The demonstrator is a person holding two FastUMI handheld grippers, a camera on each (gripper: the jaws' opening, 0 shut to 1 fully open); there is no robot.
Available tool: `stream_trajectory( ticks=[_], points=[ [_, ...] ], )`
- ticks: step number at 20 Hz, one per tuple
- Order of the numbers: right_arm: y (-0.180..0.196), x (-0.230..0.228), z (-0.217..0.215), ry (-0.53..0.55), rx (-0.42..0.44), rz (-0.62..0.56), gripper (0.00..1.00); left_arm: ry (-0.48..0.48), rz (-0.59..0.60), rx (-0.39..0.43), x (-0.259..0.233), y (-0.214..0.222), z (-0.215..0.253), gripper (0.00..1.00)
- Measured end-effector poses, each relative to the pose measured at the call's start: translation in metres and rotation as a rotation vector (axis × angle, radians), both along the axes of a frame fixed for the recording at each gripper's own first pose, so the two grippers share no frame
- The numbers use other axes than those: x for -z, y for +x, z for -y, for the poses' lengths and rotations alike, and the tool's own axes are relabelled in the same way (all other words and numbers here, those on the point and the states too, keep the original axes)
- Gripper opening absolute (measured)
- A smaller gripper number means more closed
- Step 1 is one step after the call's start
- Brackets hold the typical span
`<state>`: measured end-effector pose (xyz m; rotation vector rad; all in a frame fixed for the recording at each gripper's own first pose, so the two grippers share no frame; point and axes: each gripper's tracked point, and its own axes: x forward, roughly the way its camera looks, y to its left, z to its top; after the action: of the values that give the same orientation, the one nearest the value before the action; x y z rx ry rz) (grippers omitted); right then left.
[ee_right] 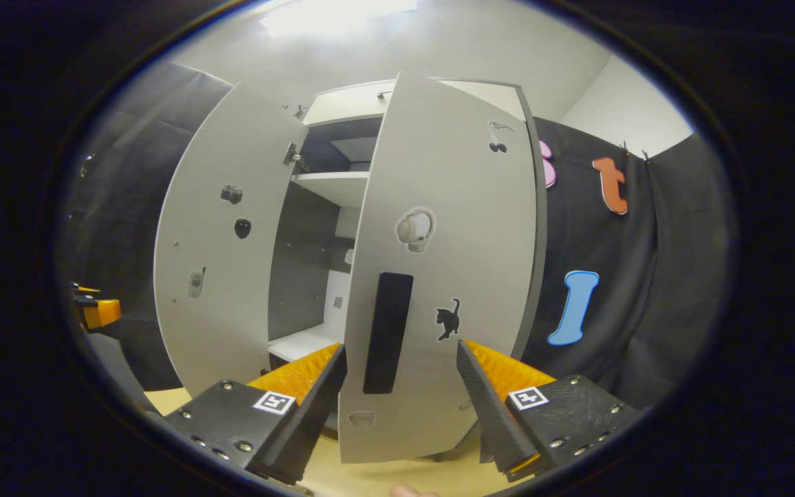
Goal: Grasp the bottle in the cabinet with the left hand and place it on the coaster, then close the right door with the right hand and the left door with the left hand.
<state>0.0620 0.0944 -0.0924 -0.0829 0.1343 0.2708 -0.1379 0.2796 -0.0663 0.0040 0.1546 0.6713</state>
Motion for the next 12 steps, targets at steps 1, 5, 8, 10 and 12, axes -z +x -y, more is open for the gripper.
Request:
stream_trajectory(
  ticks=[1, 5, 8, 10, 12],
  points=[
    [-0.001, 0.001, 0.0, 0.0, 0.003, -0.001, 0.97, -0.001, -0.004, -0.002, 0.001, 0.001, -0.002, 0.96],
    [-0.001, 0.004, -0.001, -0.002, 0.014, -0.012, 0.93, -0.011, 0.001, 0.003, 0.001, 0.005, -0.01, 0.92],
    [-0.001, 0.005, -0.001, -0.011, 0.024, -0.009, 0.97, -0.021, 0.012, 0.014, 0.001, 0.012, -0.017, 0.96],
    [-0.002, 0.005, 0.0, -0.022, 0.036, -0.008, 0.93, -0.034, 0.022, 0.023, 0.002, 0.019, -0.021, 0.96],
    [-0.003, 0.008, 0.001, -0.031, 0.053, -0.01, 0.97, -0.052, 0.028, 0.042, 0.005, 0.026, -0.023, 0.92]
  ],
)
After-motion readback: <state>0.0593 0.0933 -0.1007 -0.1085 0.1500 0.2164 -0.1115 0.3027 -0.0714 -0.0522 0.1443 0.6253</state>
